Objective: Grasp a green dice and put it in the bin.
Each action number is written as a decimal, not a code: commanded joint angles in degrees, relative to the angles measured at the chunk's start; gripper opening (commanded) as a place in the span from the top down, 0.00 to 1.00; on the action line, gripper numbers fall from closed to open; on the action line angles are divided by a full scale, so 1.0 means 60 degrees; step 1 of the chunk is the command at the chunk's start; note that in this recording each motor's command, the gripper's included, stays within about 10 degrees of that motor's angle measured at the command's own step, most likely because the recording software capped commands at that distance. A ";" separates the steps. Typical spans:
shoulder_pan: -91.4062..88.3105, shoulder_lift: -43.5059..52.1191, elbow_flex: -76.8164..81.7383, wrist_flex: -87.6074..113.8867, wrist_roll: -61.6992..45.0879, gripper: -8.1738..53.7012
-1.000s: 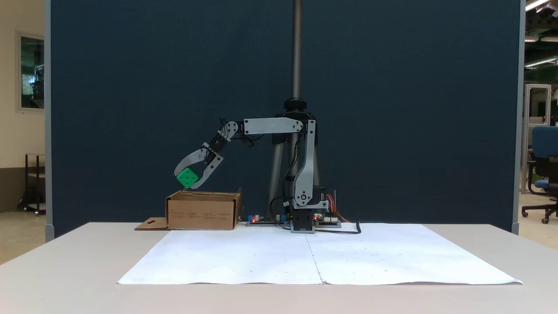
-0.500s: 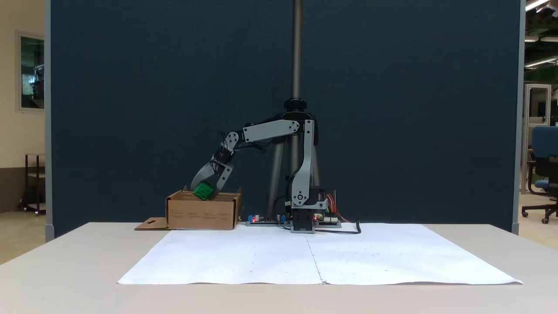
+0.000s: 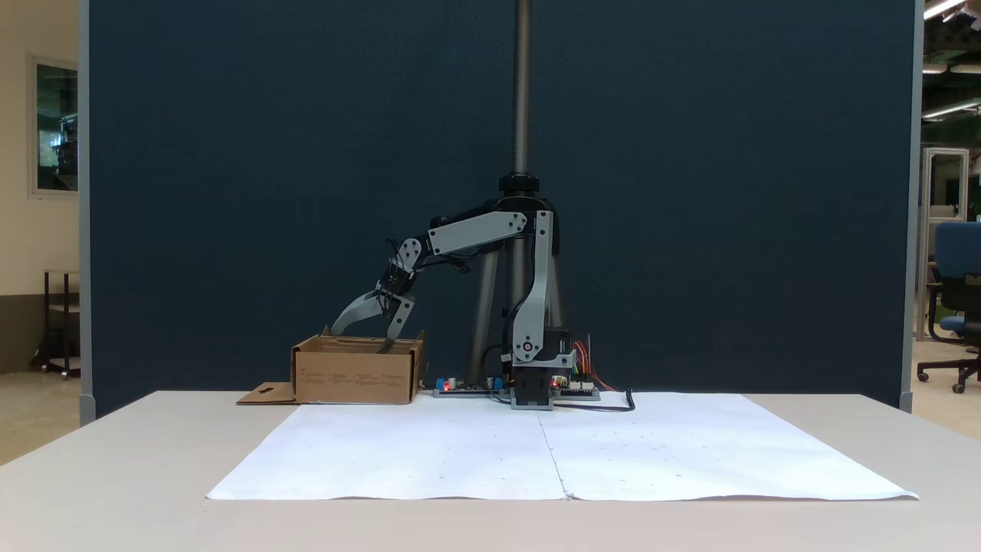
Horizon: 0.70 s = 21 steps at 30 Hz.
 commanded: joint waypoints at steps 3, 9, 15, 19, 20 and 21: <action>-0.0029 0.0264 -0.0410 -0.1348 -0.0366 0.22; -0.2080 -0.0044 -0.3003 -0.1992 0.2502 0.22; -0.4717 -0.0015 -0.4380 -0.2007 0.3999 0.22; -0.6987 0.0205 -0.4409 -0.3102 0.3984 0.16; -0.7515 0.0205 -0.4409 -0.3249 0.3984 0.16; -0.8013 0.0205 -0.4409 -0.3457 0.3984 0.16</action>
